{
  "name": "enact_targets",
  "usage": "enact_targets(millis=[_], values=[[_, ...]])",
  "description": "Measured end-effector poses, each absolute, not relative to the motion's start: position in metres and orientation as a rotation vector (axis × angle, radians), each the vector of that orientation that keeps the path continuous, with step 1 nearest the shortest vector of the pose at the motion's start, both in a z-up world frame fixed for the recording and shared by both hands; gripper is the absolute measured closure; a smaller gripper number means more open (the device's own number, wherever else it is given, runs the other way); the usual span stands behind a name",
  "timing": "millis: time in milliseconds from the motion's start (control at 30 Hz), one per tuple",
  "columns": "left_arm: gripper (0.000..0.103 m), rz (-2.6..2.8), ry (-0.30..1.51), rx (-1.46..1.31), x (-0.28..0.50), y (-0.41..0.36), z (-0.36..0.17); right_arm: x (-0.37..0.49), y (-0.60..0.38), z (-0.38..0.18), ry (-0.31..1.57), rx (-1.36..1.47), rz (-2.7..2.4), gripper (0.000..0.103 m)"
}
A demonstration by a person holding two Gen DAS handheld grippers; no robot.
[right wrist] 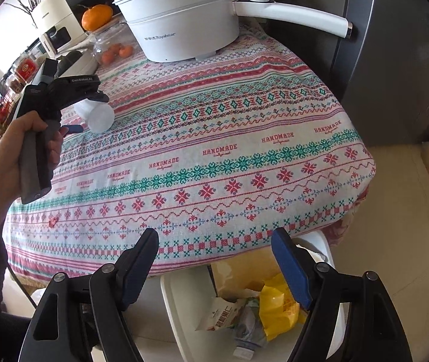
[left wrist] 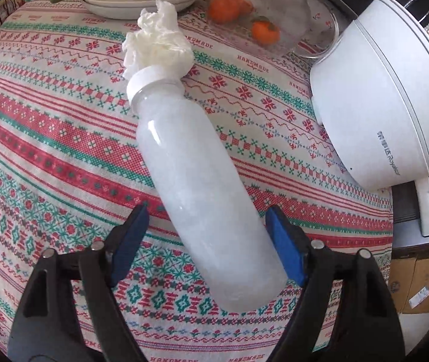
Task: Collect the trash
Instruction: 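Grasp the white bottle with the left tool while the right tool grasps the tissue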
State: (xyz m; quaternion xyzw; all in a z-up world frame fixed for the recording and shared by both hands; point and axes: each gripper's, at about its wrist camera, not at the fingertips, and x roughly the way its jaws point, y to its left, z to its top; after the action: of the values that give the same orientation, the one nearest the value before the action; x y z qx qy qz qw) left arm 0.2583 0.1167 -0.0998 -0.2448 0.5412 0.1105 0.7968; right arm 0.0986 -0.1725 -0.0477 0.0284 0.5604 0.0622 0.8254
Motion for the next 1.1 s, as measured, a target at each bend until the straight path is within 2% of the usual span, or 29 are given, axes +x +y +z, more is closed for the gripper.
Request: enact_targets(millis=[33, 133, 233, 500, 667, 1100], values=[[0.040, 0.215, 1.170, -0.510, 0.256, 0.117, -0.100, 0.099, -0.173, -0.048, 1.191, 0.061, 0.129, 0.024], [0.047, 0.186, 1.199, -0.465, 0.243, 0.122, -0.096, 0.099, -0.174, -0.049, 1.192, 0.063, 0.122, 0.024], [0.050, 0.153, 1.201, -0.435, 0.223, 0.134, -0.089, 0.099, -0.172, -0.051, 1.194, 0.071, 0.116, 0.024], [0.052, 0.098, 1.119, -0.279, 0.153, 0.182, -0.053, 0.101, -0.136, -0.054, 1.164, -0.010, 0.171, 0.024], [0.052, 0.109, 1.102, -0.292, 0.140, 0.228, -0.054, 0.121, -0.097, -0.053, 1.127, 0.016, 0.222, 0.024], [0.052, 0.205, 0.999, -0.225, 0.127, 0.298, -0.057, 0.244, 0.075, -0.085, 0.980, 0.005, 0.330, 0.025]])
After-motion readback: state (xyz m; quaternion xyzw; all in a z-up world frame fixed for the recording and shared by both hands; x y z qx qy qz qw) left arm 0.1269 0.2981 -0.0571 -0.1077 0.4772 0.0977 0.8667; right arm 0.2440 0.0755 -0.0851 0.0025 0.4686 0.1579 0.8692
